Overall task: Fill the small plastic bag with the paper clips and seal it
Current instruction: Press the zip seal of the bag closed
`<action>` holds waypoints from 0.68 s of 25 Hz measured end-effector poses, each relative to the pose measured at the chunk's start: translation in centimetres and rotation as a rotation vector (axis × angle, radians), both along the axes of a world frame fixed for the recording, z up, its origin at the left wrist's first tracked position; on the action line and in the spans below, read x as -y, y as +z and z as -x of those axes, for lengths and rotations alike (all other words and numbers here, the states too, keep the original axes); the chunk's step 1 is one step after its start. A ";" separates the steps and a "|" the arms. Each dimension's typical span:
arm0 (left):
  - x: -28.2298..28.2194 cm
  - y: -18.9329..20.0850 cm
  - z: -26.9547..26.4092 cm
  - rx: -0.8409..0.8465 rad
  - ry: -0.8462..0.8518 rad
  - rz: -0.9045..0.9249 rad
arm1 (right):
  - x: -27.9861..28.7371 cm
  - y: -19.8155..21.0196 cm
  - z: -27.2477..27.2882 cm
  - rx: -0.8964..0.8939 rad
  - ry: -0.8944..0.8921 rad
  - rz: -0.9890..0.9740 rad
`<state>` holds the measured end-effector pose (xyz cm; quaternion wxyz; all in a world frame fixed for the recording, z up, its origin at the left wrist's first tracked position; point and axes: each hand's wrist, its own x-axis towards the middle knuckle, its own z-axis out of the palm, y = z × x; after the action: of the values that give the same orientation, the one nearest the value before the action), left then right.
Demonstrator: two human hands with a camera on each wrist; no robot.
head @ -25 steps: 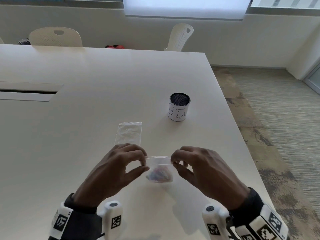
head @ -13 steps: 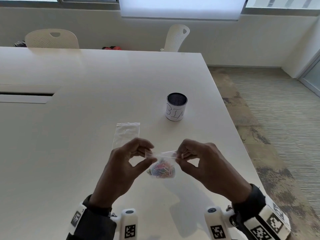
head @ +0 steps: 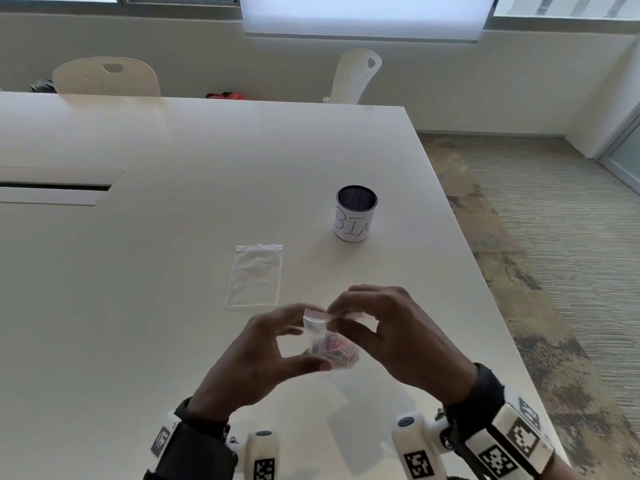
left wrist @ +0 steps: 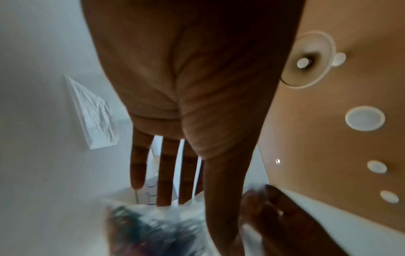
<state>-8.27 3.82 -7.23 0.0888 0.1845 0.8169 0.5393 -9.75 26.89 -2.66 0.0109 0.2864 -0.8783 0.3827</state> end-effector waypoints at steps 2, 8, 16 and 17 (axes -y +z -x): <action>-0.3 -0.5 -0.2 0.011 0.024 0.038 | -0.1 0.4 0.0 0.008 0.015 0.000; -1.2 -1.8 -0.2 0.049 0.124 0.006 | -1.1 0.3 0.8 0.029 -0.120 0.044; -3.0 -1.7 0.9 0.067 0.283 -0.216 | -2.1 -2.5 2.0 0.275 -0.194 0.236; -3.1 -1.9 1.0 0.086 0.311 -0.228 | -2.4 -3.0 2.0 0.309 -0.228 0.263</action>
<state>-9.29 6.94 -9.12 0.0177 0.0419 0.7648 0.6427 -11.77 29.26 -5.66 -0.0436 0.1194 -0.8388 0.5293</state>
